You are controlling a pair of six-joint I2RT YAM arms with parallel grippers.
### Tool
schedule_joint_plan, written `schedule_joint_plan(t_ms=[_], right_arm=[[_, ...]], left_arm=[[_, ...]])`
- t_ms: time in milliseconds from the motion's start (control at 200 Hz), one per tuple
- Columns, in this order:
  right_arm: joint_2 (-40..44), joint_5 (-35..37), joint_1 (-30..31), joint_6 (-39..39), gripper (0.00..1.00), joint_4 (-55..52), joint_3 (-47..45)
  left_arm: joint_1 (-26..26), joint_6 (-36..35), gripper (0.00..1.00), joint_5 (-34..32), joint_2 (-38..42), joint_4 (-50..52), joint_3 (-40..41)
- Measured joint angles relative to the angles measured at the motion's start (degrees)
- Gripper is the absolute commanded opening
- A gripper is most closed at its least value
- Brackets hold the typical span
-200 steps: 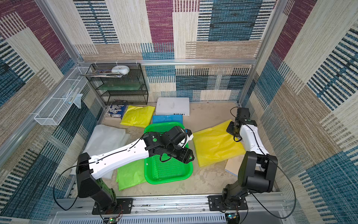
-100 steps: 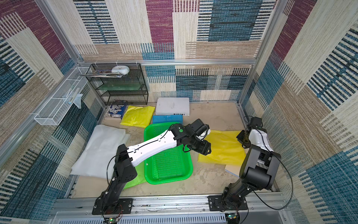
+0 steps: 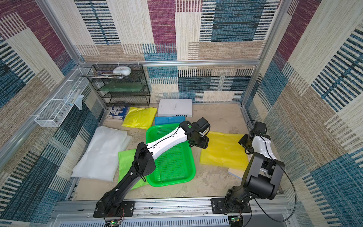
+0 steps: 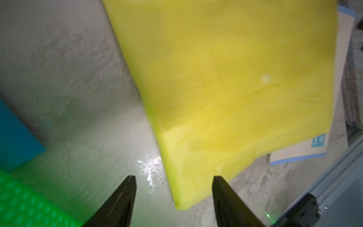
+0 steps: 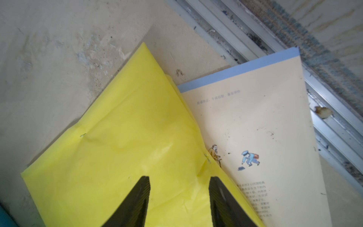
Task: Put the folded raincoat in the basket
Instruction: Adjust the raincoat at the center of the board, then pick up the raincoat from the center of the board.
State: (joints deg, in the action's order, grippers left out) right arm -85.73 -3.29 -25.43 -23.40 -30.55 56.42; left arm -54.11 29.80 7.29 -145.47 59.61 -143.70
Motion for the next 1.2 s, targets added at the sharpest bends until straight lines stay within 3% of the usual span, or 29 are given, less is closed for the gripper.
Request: schedule_joint_plan(t_ms=[421,641,761,1017,1202], right_arm=[[2.2,-1.9,0.0,-0.4,0.58,0.4,-1.0],[2.5,-2.8,0.1,-0.6,0.58,0.4,-1.0],[2.5,-3.0,0.1,-0.6,0.58,0.4,-1.0],[2.5,-3.3,0.1,-0.6,0.59,0.4,-1.3],[1.5,-5.8,0.1,0.5,0.61,0.9,-1.8]], left_arm=[[0.7,1.7,0.6,0.2,-8.3,-0.1,-6.8],[0.7,3.1,0.52,0.4,-10.4,-0.6,-7.2],[0.7,3.5,0.42,0.8,-10.8,-0.9,-7.5],[1.6,3.8,0.07,1.4,-10.4,-1.5,-6.4],[4.6,4.1,0.02,0.1,-7.9,-1.5,-2.9]])
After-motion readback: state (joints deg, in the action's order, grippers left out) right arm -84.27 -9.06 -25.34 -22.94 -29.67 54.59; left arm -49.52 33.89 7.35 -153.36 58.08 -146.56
